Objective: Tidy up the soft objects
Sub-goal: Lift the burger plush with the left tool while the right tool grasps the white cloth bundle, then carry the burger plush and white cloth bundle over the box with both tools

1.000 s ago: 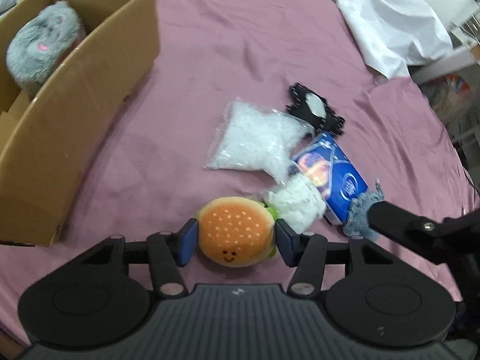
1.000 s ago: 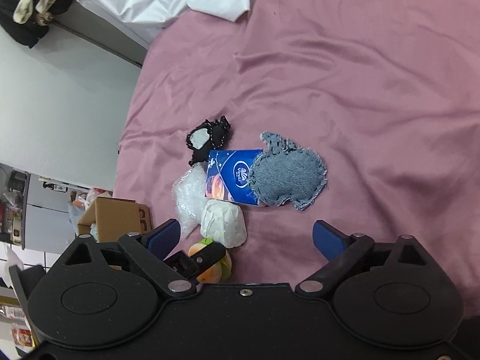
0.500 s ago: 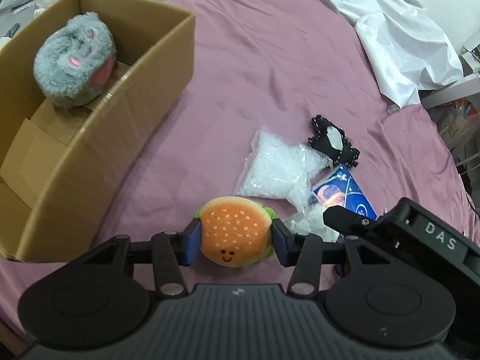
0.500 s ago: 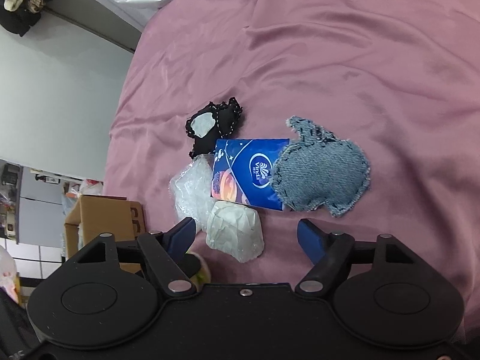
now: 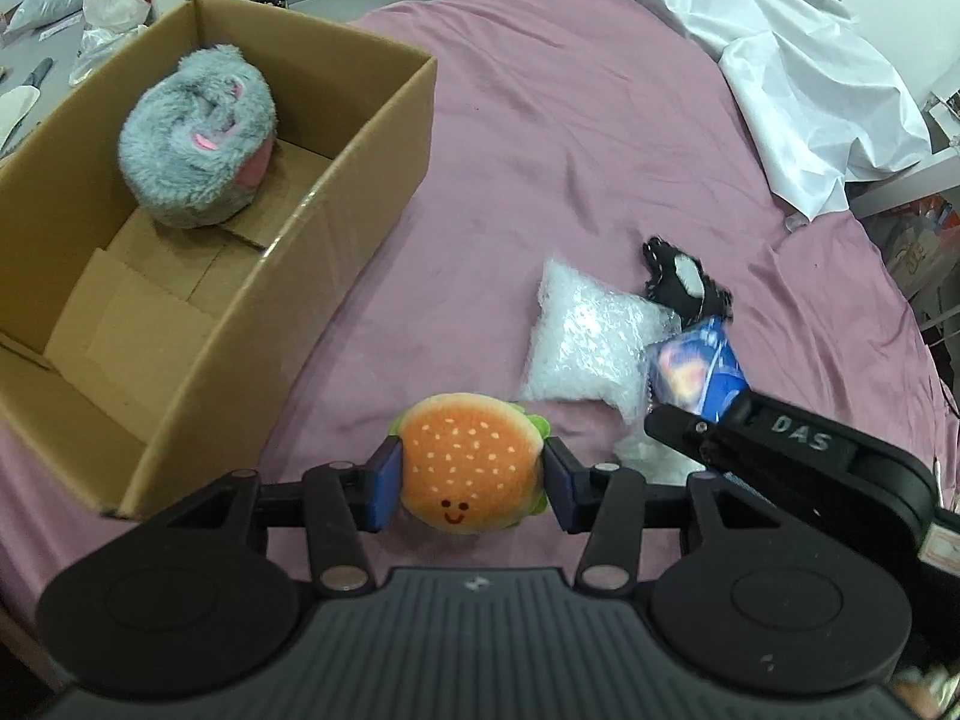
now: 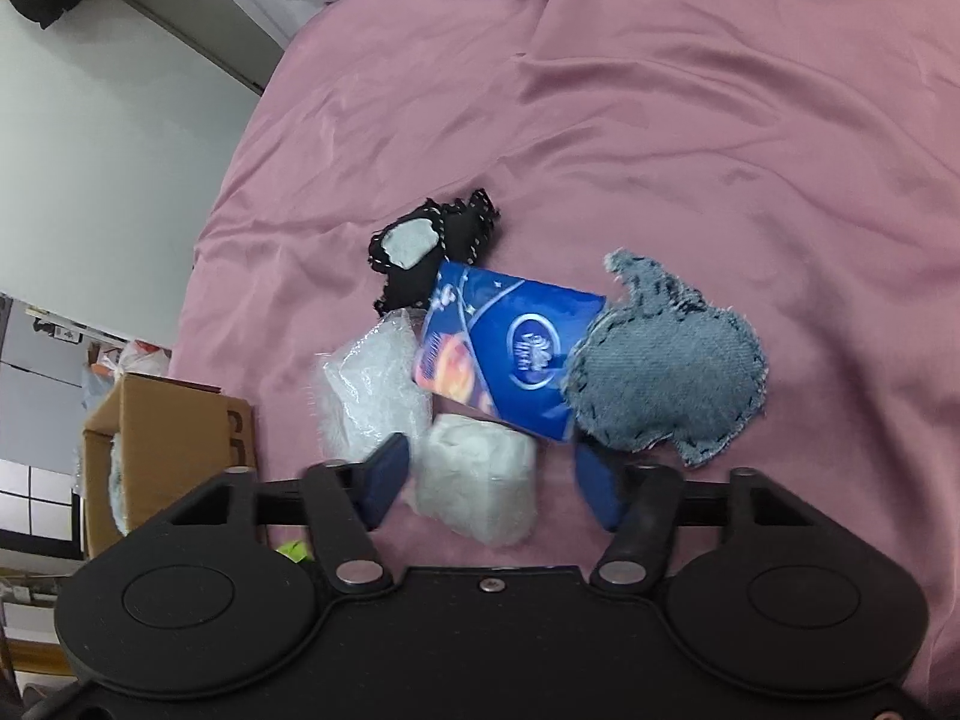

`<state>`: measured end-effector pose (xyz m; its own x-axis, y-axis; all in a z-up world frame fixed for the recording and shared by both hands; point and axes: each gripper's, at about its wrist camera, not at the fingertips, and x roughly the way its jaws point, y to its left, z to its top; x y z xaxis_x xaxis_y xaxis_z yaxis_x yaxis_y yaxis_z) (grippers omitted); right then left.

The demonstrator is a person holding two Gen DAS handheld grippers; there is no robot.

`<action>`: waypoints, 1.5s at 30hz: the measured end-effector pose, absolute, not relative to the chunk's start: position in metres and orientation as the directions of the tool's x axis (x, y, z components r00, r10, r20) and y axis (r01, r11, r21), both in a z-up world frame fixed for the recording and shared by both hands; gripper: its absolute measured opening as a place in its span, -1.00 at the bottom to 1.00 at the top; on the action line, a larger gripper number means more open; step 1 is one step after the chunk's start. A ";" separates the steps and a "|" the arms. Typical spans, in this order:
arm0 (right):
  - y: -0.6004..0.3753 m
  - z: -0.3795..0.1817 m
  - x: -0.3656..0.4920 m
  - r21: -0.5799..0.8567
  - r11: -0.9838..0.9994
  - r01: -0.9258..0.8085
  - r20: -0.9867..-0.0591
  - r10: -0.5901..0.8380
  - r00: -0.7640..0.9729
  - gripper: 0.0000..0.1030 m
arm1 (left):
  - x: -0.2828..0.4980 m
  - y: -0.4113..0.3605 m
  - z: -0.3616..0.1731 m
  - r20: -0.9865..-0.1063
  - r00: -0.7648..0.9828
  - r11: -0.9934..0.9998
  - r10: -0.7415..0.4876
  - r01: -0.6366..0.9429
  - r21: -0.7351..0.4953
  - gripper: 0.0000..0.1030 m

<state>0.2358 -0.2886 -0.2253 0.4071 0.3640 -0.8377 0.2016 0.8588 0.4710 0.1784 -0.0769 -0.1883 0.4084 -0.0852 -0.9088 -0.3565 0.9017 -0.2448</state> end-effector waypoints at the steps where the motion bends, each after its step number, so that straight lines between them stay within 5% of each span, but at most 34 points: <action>1: -0.290 -0.226 0.236 0.474 0.857 0.203 -0.836 0.365 0.409 -0.16 | 0.177 -0.077 -0.185 -0.908 0.411 0.903 -0.083 -0.354 -0.243 -0.06; 45: -0.273 -0.095 0.139 0.487 0.873 0.038 -0.707 0.368 0.604 -0.17 | 0.110 -0.023 -0.082 -0.819 0.569 0.906 -0.074 -0.305 -0.293 -0.06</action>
